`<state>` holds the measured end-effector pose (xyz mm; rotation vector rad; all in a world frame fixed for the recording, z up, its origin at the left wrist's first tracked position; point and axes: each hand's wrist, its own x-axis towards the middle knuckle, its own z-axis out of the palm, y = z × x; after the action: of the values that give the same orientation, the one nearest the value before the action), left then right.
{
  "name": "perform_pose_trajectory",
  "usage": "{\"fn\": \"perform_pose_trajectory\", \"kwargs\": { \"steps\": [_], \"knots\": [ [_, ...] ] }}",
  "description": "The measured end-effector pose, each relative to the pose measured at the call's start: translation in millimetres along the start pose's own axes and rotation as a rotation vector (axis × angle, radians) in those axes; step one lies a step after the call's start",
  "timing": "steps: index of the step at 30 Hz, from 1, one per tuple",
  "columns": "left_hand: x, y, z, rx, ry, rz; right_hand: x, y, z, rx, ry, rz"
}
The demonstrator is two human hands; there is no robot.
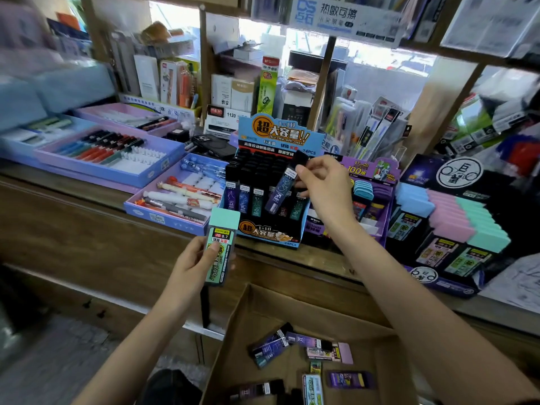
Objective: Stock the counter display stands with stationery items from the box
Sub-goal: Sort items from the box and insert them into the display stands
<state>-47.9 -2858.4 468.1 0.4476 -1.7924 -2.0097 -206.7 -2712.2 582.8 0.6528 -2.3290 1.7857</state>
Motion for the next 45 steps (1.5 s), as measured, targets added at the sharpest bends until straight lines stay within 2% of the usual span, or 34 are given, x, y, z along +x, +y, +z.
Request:
{"fn": "perform_pose_trajectory", "kwargs": {
  "steps": [3, 8, 14, 21, 23, 25, 28, 38, 42, 45],
  "knots": [
    [-1.6, -0.6, 1.3, 0.007, 0.004, -0.008, 3.1, 10.9, 10.4, -0.137, -0.021, -0.051],
    [-2.6, 2.2, 4.3, -0.011, -0.020, -0.004, 0.3, 23.5, 25.3, -0.182, -0.103, -0.103],
    [-2.6, -1.3, 6.2, -0.009, -0.023, -0.012, 4.7, 31.2, 29.9, -0.187, -0.131, 0.004],
    [-1.1, 0.5, 28.5, 0.000, -0.083, 0.005, -6.7, 25.2, 14.4, -0.443, -0.192, -0.016],
    [0.1, 4.0, 39.7, 0.012, -0.124, 0.024, -18.4, 20.7, -1.7, -0.315, -0.232, 0.003],
    [1.8, 7.3, 52.8, 0.037, -0.177, 0.039, -31.8, 18.5, -18.3, -0.165, -0.342, 0.061],
    [6.4, 8.8, 77.4, 0.105, -0.236, 0.092, -42.7, 23.5, -44.3, -0.080, -0.418, 0.095],
    [4.9, 14.4, 182.0, 0.262, -0.543, 0.187, -49.3, 45.5, -159.3, 0.004, -0.194, 0.190],
    [13.1, 7.7, 215.6, 0.641, -0.456, 0.416, -48.3, 49.2, -216.2, -0.120, -0.055, 0.139],
    [18.3, -0.4, 232.1, 0.816, -0.461, 0.541, -46.7, 51.7, -256.7, -0.283, -0.006, 0.062]
  ]
}}
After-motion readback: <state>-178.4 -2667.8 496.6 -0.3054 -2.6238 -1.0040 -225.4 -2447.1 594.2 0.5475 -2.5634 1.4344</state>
